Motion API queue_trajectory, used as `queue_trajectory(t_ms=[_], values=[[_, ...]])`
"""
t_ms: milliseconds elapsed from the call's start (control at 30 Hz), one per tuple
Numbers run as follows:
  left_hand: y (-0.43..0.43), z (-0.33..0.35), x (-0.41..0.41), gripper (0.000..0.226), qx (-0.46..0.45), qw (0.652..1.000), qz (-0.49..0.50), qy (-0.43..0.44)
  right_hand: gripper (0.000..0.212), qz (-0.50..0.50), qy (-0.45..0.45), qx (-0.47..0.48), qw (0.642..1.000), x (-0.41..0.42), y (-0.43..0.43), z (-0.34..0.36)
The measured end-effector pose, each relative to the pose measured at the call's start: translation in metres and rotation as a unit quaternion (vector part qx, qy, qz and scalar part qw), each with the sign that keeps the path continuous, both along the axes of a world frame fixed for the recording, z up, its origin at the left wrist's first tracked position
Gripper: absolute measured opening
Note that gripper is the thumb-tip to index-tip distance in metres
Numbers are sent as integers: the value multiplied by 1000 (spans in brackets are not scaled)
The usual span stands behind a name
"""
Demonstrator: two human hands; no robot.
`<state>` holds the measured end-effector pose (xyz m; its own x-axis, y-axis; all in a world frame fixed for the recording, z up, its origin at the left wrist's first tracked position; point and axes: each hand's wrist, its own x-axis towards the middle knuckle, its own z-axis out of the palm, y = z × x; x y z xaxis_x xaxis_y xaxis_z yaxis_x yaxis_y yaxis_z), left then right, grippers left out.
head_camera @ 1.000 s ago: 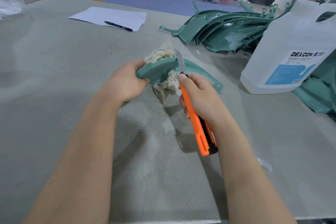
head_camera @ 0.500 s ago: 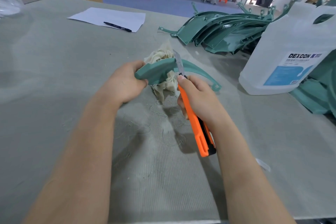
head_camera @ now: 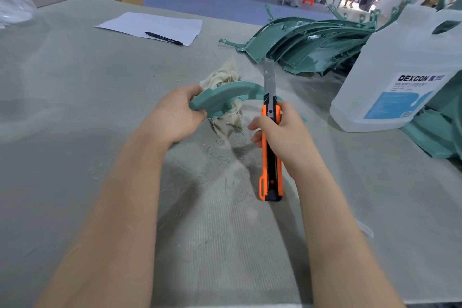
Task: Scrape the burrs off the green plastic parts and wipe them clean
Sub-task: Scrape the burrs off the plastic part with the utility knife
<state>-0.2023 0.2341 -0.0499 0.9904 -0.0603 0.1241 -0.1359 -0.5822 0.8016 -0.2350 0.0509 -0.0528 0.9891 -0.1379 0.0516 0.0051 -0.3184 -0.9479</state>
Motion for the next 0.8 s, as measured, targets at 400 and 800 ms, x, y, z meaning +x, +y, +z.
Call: queue_trajectory(t_ms=[400, 800], values=[[-17, 8, -5, 16, -149, 957, 146, -202, 20, -46, -73, 14, 996, -1, 2, 2], [-19, 22, -19, 42, -742, 631, -209, 84, 21, 109, 80, 221, 966, -5, 5, 6]])
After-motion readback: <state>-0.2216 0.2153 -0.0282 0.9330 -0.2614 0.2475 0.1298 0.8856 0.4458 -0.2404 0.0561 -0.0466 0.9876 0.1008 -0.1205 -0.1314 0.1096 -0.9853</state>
